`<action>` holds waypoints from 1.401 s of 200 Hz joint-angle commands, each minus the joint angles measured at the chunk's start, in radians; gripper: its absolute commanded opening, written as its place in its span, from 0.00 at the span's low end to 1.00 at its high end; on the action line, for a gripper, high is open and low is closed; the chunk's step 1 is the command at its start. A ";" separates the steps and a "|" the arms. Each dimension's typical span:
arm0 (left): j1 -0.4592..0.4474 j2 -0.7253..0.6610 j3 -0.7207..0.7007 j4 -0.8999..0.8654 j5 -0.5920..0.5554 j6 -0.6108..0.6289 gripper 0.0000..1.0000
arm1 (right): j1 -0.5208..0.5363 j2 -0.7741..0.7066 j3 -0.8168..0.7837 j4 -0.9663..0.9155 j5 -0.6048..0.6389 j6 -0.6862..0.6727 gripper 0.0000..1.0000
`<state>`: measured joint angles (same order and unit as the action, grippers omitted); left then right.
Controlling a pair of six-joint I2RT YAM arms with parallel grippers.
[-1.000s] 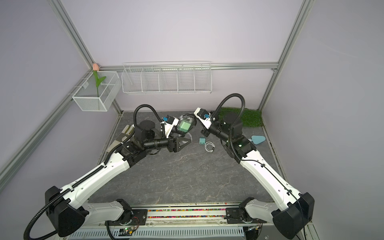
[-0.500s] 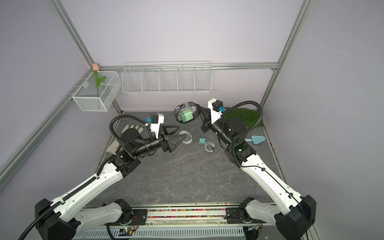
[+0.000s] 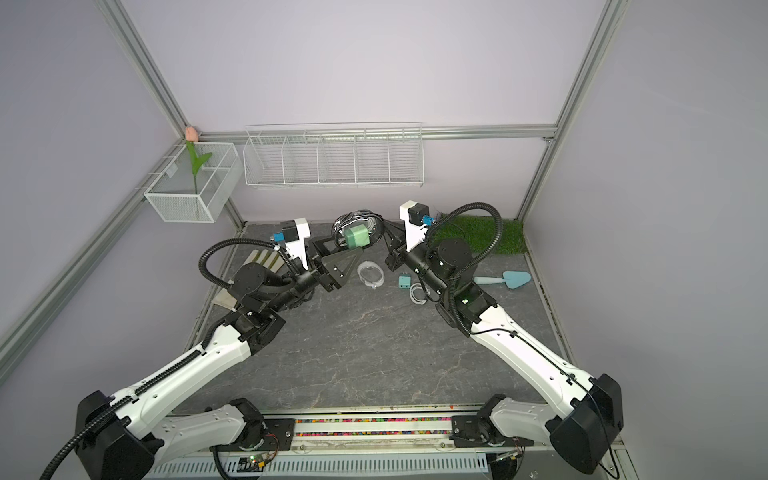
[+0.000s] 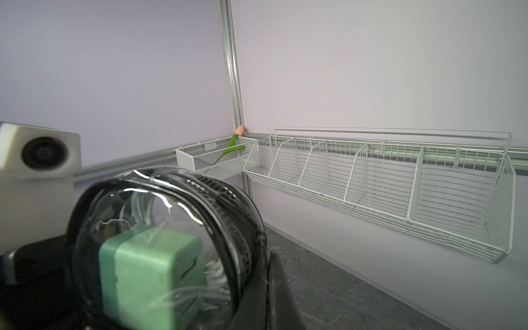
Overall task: Pack away charging kits
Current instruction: Zip the zipper on the storage bag.
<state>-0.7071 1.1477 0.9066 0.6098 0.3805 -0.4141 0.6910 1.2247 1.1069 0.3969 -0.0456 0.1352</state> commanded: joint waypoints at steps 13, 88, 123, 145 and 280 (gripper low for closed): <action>0.003 0.047 0.060 0.054 0.012 -0.027 0.12 | 0.014 0.027 0.028 0.048 0.024 0.027 0.06; 0.023 -0.057 0.155 -0.411 0.051 0.005 0.00 | -0.038 -0.011 0.102 -0.265 -0.021 -0.414 0.06; 0.030 -0.034 0.235 -0.633 0.212 0.025 0.00 | -0.093 -0.055 0.078 -0.306 -0.168 -0.596 0.06; 0.034 -0.041 0.249 -0.721 0.253 0.037 0.00 | -0.156 -0.060 0.085 -0.336 -0.206 -0.647 0.06; 0.082 0.057 0.290 -0.646 0.358 -0.054 0.37 | -0.035 -0.119 -0.015 -0.206 -0.201 -0.536 0.06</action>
<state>-0.6418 1.1500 1.1652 -0.1543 0.6853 -0.3912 0.5632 1.1603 1.1725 0.0235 -0.3408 -0.4976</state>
